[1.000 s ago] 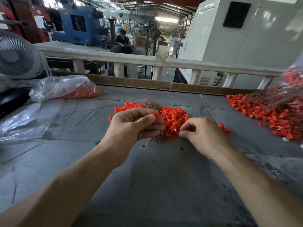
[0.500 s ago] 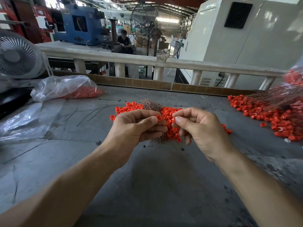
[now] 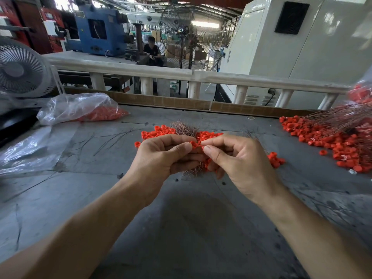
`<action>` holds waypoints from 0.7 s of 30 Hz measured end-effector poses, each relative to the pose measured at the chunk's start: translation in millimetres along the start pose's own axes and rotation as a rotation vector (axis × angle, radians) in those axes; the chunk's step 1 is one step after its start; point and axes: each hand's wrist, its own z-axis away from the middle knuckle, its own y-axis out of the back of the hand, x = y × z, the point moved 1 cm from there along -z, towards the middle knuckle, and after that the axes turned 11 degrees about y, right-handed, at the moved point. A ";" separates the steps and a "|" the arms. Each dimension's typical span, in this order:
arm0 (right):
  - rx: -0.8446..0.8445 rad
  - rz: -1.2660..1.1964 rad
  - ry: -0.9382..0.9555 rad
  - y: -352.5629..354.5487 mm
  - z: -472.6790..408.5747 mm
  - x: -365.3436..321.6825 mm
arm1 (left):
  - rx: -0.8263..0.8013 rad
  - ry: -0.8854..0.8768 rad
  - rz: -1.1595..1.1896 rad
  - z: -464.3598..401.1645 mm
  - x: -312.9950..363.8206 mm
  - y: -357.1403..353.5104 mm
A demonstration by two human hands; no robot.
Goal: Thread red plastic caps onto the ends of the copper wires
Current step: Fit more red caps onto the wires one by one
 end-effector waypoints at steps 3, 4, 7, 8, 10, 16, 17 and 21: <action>0.012 -0.005 -0.015 -0.3 -0.3 -0.2 | 0.003 0.003 -0.005 0.7 0.0 -0.6; 0.015 -0.020 -0.027 -0.8 0.0 -0.4 | 0.006 0.002 -0.007 0.9 0.2 -0.5; 0.027 -0.055 -0.049 -3.1 0.8 -0.5 | 0.008 -0.001 -0.010 1.0 0.4 -0.7; 0.033 -0.056 -0.051 -3.7 1.1 -0.8 | 0.006 -0.002 -0.009 1.2 0.4 -0.9; 0.051 -0.069 -0.055 -5.1 1.1 -1.5 | -0.001 -0.001 -0.007 1.7 0.3 -1.4; 0.101 0.068 0.049 -2.3 1.5 -6.2 | -0.011 0.007 -0.012 2.5 -0.7 -3.2; 0.097 0.104 0.076 -2.3 1.7 -7.2 | -0.010 0.004 -0.020 2.7 -1.0 -3.3; 0.065 0.179 0.172 -4.9 1.8 -10.5 | -0.018 -0.012 -0.046 3.3 -1.8 -4.0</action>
